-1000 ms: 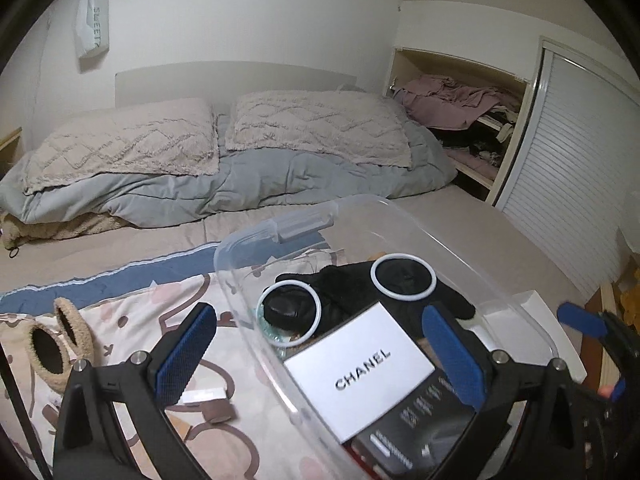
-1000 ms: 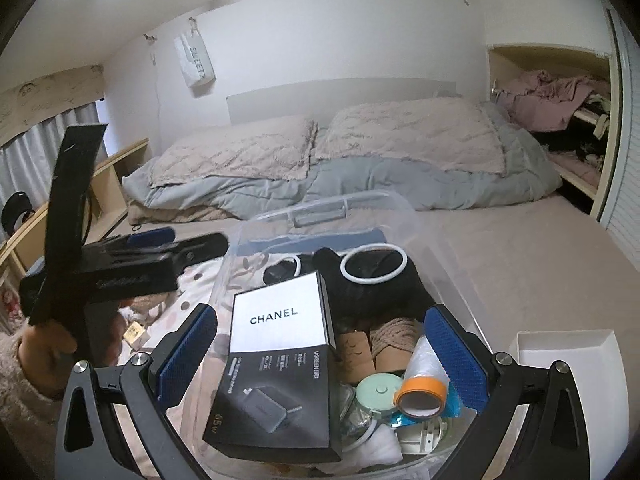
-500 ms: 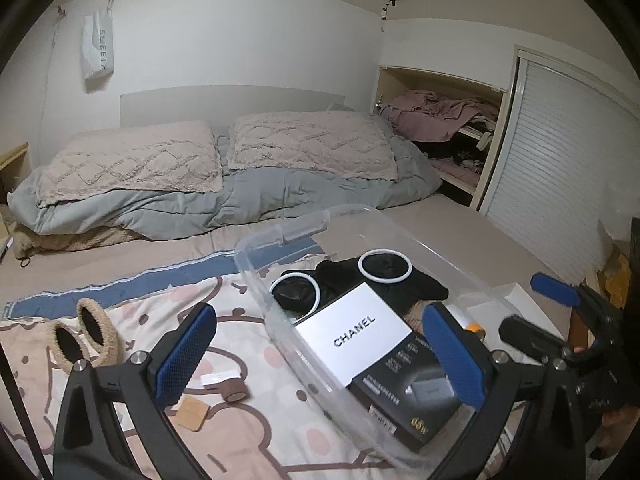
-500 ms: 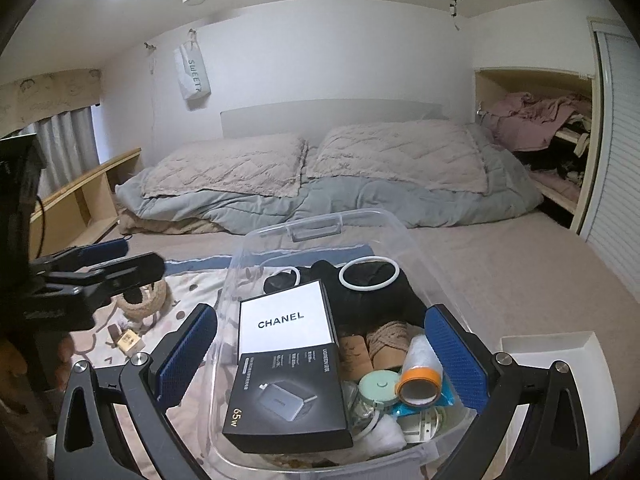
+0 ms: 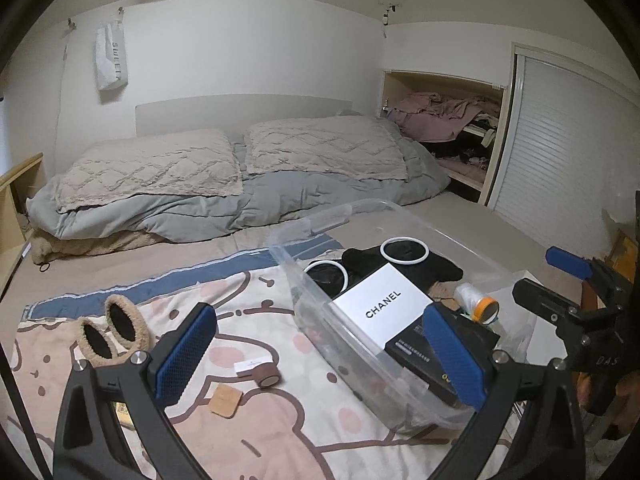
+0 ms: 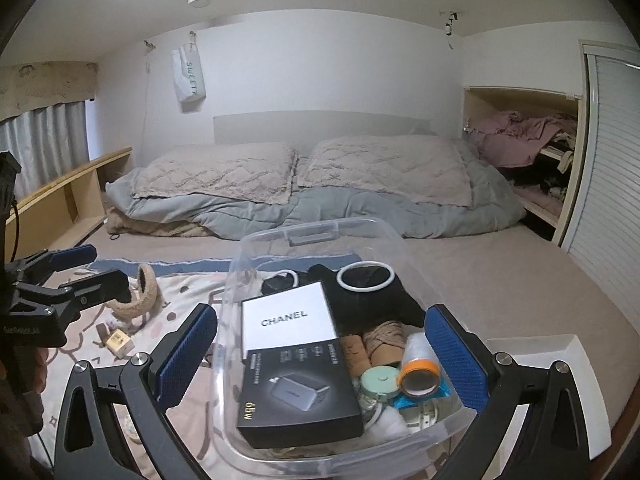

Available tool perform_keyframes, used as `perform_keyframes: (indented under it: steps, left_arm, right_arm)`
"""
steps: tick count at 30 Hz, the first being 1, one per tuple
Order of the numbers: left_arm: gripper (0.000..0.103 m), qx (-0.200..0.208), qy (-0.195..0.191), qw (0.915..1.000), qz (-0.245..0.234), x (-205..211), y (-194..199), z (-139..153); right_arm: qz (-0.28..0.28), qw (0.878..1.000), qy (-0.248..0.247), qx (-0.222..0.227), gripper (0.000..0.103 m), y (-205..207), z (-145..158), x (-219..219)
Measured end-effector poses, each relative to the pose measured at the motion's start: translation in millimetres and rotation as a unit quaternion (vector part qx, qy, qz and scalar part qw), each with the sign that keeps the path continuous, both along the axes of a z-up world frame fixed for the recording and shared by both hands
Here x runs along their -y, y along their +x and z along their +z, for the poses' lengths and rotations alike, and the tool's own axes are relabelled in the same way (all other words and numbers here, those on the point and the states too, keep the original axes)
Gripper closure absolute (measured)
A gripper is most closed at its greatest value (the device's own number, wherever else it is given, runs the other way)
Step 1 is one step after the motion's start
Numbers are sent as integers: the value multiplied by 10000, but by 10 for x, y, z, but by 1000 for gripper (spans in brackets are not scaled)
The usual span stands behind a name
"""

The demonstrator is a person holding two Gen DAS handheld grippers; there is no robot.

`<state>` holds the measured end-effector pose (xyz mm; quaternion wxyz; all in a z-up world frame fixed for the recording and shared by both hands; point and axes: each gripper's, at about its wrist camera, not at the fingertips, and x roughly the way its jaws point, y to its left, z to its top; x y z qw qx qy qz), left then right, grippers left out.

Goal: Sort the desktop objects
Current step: 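Withdraw both tools from the box back over the bed items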

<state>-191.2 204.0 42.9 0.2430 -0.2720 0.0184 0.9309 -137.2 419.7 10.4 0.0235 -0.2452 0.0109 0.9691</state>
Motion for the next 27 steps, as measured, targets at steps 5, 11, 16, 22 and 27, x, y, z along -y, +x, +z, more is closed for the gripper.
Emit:
perform_keyframes:
  steps: [5, 11, 16, 22, 27]
  left_arm:
    - [0, -92, 109, 9998, 118, 223, 60, 18]
    - [0, -137, 157, 9992, 355, 599, 125, -12]
    - [0, -277, 122, 9970, 713, 974, 192, -49]
    - [0, -386, 179, 9935, 1056, 1401, 279, -117]
    - [0, -583, 100, 9897, 1307, 1661, 368, -203]
  right_arm:
    - [61, 10000, 13, -46, 0, 30, -6, 144]
    - [218, 9997, -69, -92, 0, 38, -12, 361]
    - [395, 9990, -52, -192, 0, 41, -37, 647]
    - [620, 9975, -174, -299, 0, 20, -88, 960]
    - [887, 9953, -191, -344, 0, 23, -172, 1236]
